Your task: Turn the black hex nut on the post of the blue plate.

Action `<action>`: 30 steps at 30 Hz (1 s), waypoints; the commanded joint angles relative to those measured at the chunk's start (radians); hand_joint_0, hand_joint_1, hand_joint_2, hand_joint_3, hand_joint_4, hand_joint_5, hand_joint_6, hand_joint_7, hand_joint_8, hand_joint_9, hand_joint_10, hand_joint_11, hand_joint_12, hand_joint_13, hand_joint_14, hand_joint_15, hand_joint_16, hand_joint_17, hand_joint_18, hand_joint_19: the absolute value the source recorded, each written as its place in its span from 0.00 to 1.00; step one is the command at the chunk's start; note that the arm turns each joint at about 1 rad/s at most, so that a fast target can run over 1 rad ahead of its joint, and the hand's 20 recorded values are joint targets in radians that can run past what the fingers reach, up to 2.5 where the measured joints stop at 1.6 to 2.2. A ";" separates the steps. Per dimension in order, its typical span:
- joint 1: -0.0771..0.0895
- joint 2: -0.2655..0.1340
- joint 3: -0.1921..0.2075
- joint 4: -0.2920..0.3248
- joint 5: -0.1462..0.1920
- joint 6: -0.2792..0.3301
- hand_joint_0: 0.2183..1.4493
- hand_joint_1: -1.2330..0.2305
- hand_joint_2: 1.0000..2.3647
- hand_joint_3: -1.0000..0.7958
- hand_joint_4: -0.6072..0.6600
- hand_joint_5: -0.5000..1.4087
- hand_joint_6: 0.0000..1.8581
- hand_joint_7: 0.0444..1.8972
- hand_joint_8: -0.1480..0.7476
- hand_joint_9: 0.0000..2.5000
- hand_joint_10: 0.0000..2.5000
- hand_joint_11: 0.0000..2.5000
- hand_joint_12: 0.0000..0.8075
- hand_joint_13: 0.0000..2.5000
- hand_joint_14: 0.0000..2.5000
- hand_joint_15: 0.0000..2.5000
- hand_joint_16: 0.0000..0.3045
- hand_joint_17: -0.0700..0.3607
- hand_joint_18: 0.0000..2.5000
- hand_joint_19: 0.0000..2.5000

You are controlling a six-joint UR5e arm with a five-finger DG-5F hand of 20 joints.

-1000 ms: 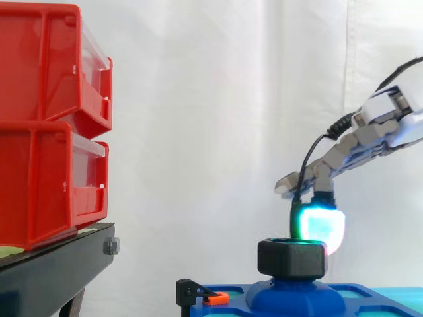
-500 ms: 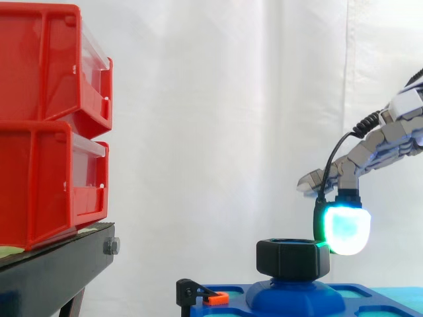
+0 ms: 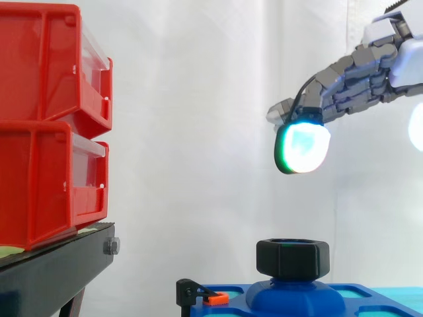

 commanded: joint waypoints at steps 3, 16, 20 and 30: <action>0.002 -0.035 0.001 0.086 -0.003 0.000 0.16 0.28 0.00 0.28 0.56 0.10 0.27 0.36 0.32 0.00 0.00 0.00 0.39 0.00 0.00 0.00 0.16 0.41 0.00 0.00; 0.006 -0.086 -0.008 0.196 -0.023 0.002 0.15 0.31 0.00 0.28 0.57 0.10 0.27 0.36 0.33 0.00 0.00 0.00 0.40 0.00 0.00 0.00 0.16 0.42 0.00 0.00; 0.011 -0.086 -0.024 0.201 -0.020 -0.001 0.15 0.31 0.00 0.28 0.56 0.10 0.27 0.36 0.33 0.00 0.00 0.00 0.40 0.00 0.00 0.00 0.16 0.42 0.00 0.00; 0.009 -0.086 -0.076 0.296 -0.025 -0.013 0.16 0.28 0.00 0.28 0.56 0.10 0.27 0.36 0.32 0.00 0.00 0.00 0.39 0.00 0.00 0.00 0.15 0.41 0.00 0.00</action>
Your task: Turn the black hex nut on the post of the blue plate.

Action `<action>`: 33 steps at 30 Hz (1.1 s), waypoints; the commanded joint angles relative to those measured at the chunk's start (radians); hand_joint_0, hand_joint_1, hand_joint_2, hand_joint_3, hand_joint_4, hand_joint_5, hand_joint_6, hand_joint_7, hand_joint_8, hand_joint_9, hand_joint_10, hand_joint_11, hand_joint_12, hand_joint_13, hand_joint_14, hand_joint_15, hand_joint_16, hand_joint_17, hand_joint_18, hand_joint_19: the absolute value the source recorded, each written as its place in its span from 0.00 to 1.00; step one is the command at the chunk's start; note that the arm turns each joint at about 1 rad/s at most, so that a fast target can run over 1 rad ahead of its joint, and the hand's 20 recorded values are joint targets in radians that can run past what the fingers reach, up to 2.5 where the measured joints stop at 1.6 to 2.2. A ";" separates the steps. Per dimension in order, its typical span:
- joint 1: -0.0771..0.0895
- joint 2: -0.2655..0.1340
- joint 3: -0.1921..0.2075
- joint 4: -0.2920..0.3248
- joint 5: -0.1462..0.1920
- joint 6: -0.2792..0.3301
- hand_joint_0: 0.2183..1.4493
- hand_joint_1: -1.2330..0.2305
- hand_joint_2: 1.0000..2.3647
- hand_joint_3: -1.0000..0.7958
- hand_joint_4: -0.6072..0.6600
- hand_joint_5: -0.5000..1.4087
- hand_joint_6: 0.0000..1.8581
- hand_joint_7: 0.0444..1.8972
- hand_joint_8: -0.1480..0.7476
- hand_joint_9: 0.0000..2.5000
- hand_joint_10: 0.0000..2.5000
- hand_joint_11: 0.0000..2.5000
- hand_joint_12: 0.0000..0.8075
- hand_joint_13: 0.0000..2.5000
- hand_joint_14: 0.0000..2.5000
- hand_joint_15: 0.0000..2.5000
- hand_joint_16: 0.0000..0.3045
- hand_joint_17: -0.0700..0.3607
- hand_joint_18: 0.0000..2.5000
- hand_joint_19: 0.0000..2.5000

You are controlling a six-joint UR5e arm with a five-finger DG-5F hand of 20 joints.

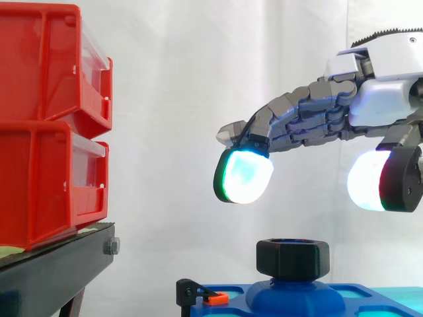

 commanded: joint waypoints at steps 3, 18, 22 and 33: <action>-0.005 0.000 -0.020 0.015 0.000 0.002 0.17 0.28 0.00 0.28 0.56 0.10 0.27 0.36 0.32 0.00 0.00 0.00 0.39 0.00 0.00 0.00 0.15 0.41 0.00 0.00; -0.019 0.000 -0.040 0.016 -0.007 0.005 0.17 0.32 0.00 0.28 0.56 0.10 0.27 0.35 0.33 0.00 0.00 0.00 0.39 0.00 0.00 0.00 0.16 0.41 0.00 0.00; -0.020 0.000 -0.041 0.029 -0.010 0.005 0.17 0.33 0.00 0.28 0.56 0.10 0.27 0.35 0.32 0.00 0.00 0.00 0.39 0.00 0.00 0.00 0.16 0.41 0.00 0.00; -0.017 0.000 -0.051 0.062 -0.013 0.002 0.16 0.34 0.00 0.28 0.56 0.10 0.27 0.36 0.33 0.00 0.00 0.00 0.40 0.00 0.00 0.00 0.16 0.41 0.00 0.00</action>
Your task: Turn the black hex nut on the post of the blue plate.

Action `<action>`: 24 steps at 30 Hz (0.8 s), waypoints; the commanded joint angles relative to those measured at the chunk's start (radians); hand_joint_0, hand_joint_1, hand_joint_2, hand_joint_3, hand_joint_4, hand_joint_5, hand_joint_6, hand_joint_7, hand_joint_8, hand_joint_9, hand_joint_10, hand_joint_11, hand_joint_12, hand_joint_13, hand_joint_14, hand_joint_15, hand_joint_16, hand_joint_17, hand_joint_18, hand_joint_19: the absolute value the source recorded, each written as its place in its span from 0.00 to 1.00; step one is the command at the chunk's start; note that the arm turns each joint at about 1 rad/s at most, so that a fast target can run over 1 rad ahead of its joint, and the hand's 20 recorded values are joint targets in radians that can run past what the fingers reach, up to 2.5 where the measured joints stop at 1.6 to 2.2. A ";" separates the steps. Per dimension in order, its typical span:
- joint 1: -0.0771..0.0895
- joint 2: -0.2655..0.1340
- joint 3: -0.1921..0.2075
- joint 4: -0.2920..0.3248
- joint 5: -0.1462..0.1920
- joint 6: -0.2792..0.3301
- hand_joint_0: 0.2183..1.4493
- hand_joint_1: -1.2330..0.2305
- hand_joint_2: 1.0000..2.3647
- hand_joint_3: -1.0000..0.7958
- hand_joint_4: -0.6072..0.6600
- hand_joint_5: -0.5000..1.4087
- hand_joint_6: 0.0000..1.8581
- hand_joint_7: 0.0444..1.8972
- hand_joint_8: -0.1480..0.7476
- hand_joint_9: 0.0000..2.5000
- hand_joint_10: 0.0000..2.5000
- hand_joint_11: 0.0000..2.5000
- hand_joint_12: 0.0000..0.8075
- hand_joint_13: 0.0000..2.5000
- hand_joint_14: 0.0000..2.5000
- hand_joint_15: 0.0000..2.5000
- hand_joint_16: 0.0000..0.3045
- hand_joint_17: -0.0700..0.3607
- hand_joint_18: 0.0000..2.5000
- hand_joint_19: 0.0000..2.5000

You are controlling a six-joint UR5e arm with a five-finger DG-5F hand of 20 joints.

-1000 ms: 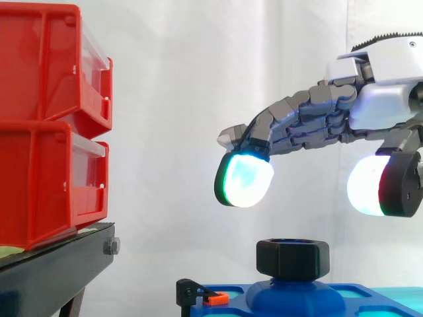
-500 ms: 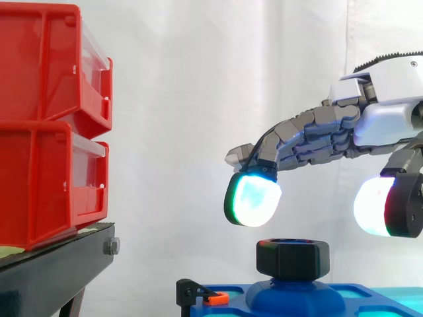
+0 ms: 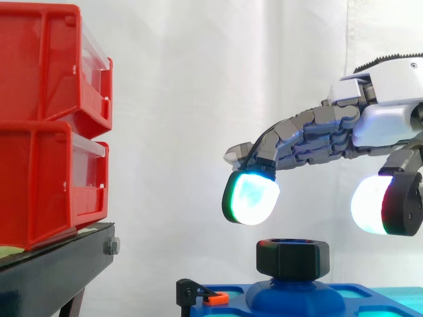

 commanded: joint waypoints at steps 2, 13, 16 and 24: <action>0.007 0.001 -0.008 0.028 0.004 0.001 0.16 0.35 0.00 0.28 0.56 0.10 0.27 0.35 0.33 0.00 0.00 0.00 0.40 0.00 0.00 0.00 0.16 0.41 0.00 0.00; 0.014 0.001 -0.008 0.028 0.010 0.003 0.16 0.36 0.00 0.28 0.56 0.10 0.27 0.36 0.33 0.00 0.00 0.00 0.40 0.00 0.00 0.00 0.16 0.41 0.00 0.00; 0.017 0.001 -0.008 0.026 0.011 0.005 0.17 0.36 0.00 0.28 0.56 0.10 0.27 0.35 0.33 0.00 0.00 0.00 0.40 0.00 0.00 0.00 0.16 0.41 0.00 0.00; 0.020 0.001 -0.009 0.028 0.013 0.003 0.17 0.37 0.00 0.28 0.56 0.10 0.27 0.35 0.33 0.00 0.00 0.00 0.39 0.00 0.00 0.00 0.16 0.41 0.00 0.01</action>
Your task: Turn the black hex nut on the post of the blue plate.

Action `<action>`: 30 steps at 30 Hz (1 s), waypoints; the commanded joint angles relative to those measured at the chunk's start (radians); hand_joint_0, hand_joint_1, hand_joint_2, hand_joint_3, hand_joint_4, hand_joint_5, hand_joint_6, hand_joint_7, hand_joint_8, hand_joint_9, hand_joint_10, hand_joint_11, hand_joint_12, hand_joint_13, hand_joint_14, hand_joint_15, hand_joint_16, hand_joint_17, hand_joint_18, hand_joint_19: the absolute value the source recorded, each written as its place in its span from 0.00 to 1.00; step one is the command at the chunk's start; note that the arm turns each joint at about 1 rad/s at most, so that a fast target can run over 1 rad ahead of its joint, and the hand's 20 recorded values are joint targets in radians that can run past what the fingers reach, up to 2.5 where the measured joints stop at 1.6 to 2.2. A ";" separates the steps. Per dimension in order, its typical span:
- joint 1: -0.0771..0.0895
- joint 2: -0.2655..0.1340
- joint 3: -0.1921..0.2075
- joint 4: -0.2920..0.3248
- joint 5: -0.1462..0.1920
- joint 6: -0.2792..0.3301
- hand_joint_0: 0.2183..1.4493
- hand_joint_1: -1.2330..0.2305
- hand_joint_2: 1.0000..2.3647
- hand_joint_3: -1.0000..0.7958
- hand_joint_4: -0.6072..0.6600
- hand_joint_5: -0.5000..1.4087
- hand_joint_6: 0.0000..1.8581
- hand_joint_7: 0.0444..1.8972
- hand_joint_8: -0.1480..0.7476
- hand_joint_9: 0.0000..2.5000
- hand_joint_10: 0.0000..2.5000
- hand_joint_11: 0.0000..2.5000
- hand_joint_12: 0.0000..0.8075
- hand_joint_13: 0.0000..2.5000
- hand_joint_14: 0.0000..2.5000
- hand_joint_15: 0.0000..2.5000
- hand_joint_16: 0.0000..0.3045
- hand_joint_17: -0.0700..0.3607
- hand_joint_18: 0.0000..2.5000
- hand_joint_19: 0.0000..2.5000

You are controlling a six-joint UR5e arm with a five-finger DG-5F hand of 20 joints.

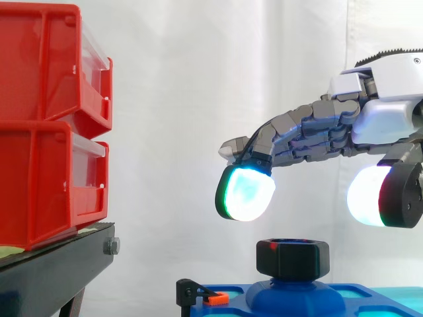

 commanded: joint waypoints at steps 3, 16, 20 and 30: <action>0.001 -0.001 -0.001 0.000 0.000 -0.001 0.17 0.37 0.00 0.28 0.56 0.10 0.27 0.36 0.33 0.00 0.00 0.00 0.39 0.00 0.00 0.00 0.16 0.41 0.00 0.01; 0.001 0.001 0.001 0.009 0.011 -0.007 0.17 0.38 0.00 0.28 0.56 0.10 0.27 0.35 0.33 0.00 0.00 0.00 0.39 0.00 0.00 0.00 0.15 0.40 0.00 0.01; 0.002 0.001 0.001 0.009 0.010 -0.009 0.17 0.38 0.00 0.28 0.56 0.10 0.27 0.35 0.33 0.00 0.00 0.00 0.39 0.00 0.00 0.00 0.15 0.40 0.00 0.01; 0.002 0.001 0.001 0.012 0.005 -0.009 0.17 0.38 0.00 0.28 0.56 0.11 0.27 0.35 0.33 0.00 0.00 0.00 0.39 0.00 0.00 0.00 0.15 0.40 0.00 0.01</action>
